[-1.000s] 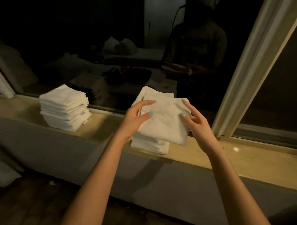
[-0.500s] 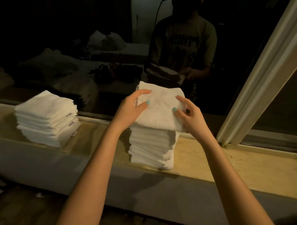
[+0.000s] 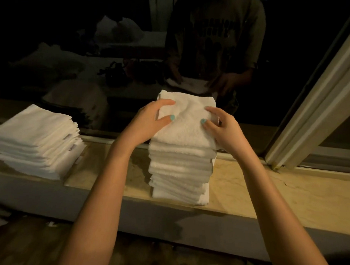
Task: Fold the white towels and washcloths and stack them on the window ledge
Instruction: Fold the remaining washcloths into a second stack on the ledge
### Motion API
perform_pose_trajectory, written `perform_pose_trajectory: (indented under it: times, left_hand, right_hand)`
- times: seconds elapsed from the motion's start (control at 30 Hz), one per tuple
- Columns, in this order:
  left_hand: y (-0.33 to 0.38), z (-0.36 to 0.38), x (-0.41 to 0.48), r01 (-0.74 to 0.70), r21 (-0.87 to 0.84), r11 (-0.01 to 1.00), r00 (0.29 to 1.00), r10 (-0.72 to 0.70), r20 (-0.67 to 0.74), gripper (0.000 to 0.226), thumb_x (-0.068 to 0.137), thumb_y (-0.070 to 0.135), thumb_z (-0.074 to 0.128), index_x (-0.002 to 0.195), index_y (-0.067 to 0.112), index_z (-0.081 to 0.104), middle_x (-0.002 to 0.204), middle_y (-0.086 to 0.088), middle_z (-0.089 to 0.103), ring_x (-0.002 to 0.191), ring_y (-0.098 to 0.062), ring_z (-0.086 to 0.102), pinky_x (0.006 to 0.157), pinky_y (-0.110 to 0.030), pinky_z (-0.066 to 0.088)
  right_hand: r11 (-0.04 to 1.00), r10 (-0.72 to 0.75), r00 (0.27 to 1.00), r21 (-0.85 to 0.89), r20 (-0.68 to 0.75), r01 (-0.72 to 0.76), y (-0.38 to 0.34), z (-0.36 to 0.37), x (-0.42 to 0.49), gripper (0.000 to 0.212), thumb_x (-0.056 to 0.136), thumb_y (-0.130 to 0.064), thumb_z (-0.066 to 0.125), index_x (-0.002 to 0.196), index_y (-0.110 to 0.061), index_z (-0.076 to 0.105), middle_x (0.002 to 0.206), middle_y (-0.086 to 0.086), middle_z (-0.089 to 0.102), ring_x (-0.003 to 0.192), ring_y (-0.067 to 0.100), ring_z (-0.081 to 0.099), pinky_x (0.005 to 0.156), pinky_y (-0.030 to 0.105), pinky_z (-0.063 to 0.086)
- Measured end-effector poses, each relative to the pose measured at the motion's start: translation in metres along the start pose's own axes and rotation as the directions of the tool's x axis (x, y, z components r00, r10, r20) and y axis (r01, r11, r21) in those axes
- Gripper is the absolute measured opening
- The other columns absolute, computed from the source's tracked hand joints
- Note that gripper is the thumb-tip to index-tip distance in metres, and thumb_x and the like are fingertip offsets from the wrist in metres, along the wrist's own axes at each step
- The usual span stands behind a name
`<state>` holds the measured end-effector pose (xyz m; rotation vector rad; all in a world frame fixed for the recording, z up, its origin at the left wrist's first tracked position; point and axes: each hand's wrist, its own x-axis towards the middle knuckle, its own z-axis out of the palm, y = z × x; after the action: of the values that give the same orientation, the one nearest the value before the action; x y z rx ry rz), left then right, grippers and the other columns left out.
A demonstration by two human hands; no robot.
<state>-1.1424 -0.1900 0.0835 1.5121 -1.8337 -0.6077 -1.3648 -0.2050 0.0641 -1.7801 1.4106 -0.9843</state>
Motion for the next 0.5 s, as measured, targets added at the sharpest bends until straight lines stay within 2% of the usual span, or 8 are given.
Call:
perform_pose_trajectory:
  times: [0.07, 0.13, 0.17, 0.23, 0.3, 0.37, 0.43, 0.5]
  left_hand:
    - [-0.005, 0.003, -0.001, 0.058, 0.011, 0.998, 0.996, -0.059, 0.068, 0.043, 0.092, 0.029, 0.060, 0.133, 0.033, 0.049, 0.130, -0.003, 0.050, 0.115, -0.021, 0.049, 0.096, -0.037, 0.045]
    - [-0.012, 0.007, -0.006, 0.100, -0.042, 0.994, 0.990, -0.096, 0.103, 0.045, 0.091, 0.028, 0.062, 0.134, 0.035, 0.048, 0.132, 0.000, 0.048, 0.117, -0.019, 0.048, 0.097, -0.037, 0.046]
    - [-0.013, 0.007, -0.008, 0.111, -0.086, 0.990, 0.989, -0.102, 0.104, 0.046, 0.091, 0.027, 0.062, 0.134, 0.034, 0.047, 0.135, 0.002, 0.046, 0.119, -0.014, 0.045, 0.097, -0.033, 0.044]
    - [-0.014, 0.006, -0.011, 0.109, -0.179, 0.978, 0.992, -0.096, 0.080, 0.049, 0.091, 0.022, 0.063, 0.136, 0.033, 0.047, 0.139, 0.007, 0.043, 0.125, -0.007, 0.039, 0.099, -0.025, 0.038]
    - [-0.013, 0.002, -0.011, 0.079, -0.307, 0.948, 0.996, -0.063, 0.062, 0.053, 0.090, 0.014, 0.064, 0.137, 0.030, 0.047, 0.140, 0.008, 0.044, 0.129, -0.005, 0.039, 0.104, -0.021, 0.037]
    - [-0.014, 0.000, -0.009, 0.046, -0.391, 0.919, 0.998, -0.027, 0.052, 0.056, 0.089, 0.007, 0.063, 0.139, 0.026, 0.046, 0.138, 0.008, 0.045, 0.128, -0.003, 0.041, 0.102, -0.012, 0.038]
    - [-0.019, 0.003, -0.005, 0.055, -0.355, 0.933, 0.997, -0.034, 0.065, 0.057, 0.089, 0.008, 0.064, 0.140, 0.024, 0.045, 0.144, 0.008, 0.038, 0.129, -0.003, 0.037, 0.092, -0.001, 0.036]
    - [-0.025, 0.007, -0.001, 0.091, -0.299, 0.950, 0.995, -0.074, 0.066, 0.056, 0.088, 0.010, 0.066, 0.139, 0.024, 0.048, 0.148, 0.007, 0.032, 0.126, 0.000, 0.035, 0.085, 0.001, 0.034]
  right_hand:
    - [0.999, 0.045, 0.999, -0.030, 0.031, -0.044, 0.003, 0.003, 0.001, 0.043, 0.094, -0.031, 0.057, 0.136, -0.029, 0.048, 0.101, -0.007, 0.061, 0.066, 0.006, 0.059, 0.054, 0.017, 0.047]
    - [0.997, 0.073, 0.994, -0.032, 0.078, -0.071, 0.004, 0.005, -0.001, 0.044, 0.094, -0.031, 0.058, 0.137, -0.030, 0.048, 0.094, -0.006, 0.064, 0.064, 0.015, 0.059, 0.057, 0.027, 0.048]
    - [0.996, 0.079, 0.992, -0.041, 0.095, -0.076, 0.004, 0.006, -0.003, 0.045, 0.094, -0.031, 0.058, 0.137, -0.030, 0.047, 0.096, -0.005, 0.064, 0.067, 0.017, 0.060, 0.060, 0.030, 0.051]
    - [0.995, 0.077, 0.992, -0.069, 0.096, -0.071, 0.000, 0.006, -0.006, 0.048, 0.094, -0.033, 0.058, 0.139, -0.027, 0.045, 0.104, -0.008, 0.060, 0.073, 0.009, 0.061, 0.067, 0.026, 0.053]
    - [0.996, 0.067, 0.996, -0.058, 0.051, -0.064, -0.004, 0.005, -0.007, 0.049, 0.093, -0.034, 0.059, 0.140, -0.026, 0.046, 0.107, -0.006, 0.058, 0.075, 0.003, 0.060, 0.065, 0.020, 0.051]
    - [0.995, 0.072, 0.997, -0.073, 0.015, -0.070, -0.008, 0.006, -0.009, 0.049, 0.093, -0.032, 0.059, 0.140, -0.024, 0.046, 0.099, -0.005, 0.060, 0.070, 0.004, 0.060, 0.060, 0.018, 0.049]
    - [0.988, 0.102, 0.995, -0.122, 0.021, -0.099, -0.009, 0.012, -0.009, 0.049, 0.094, -0.031, 0.058, 0.141, -0.021, 0.045, 0.104, -0.002, 0.062, 0.066, 0.002, 0.055, 0.058, 0.018, 0.047]
    - [0.979, 0.160, 0.987, -0.127, -0.005, -0.160, -0.010, 0.019, -0.009, 0.048, 0.094, -0.034, 0.058, 0.140, -0.021, 0.048, 0.125, 0.002, 0.061, 0.068, 0.002, 0.052, 0.063, 0.021, 0.044]
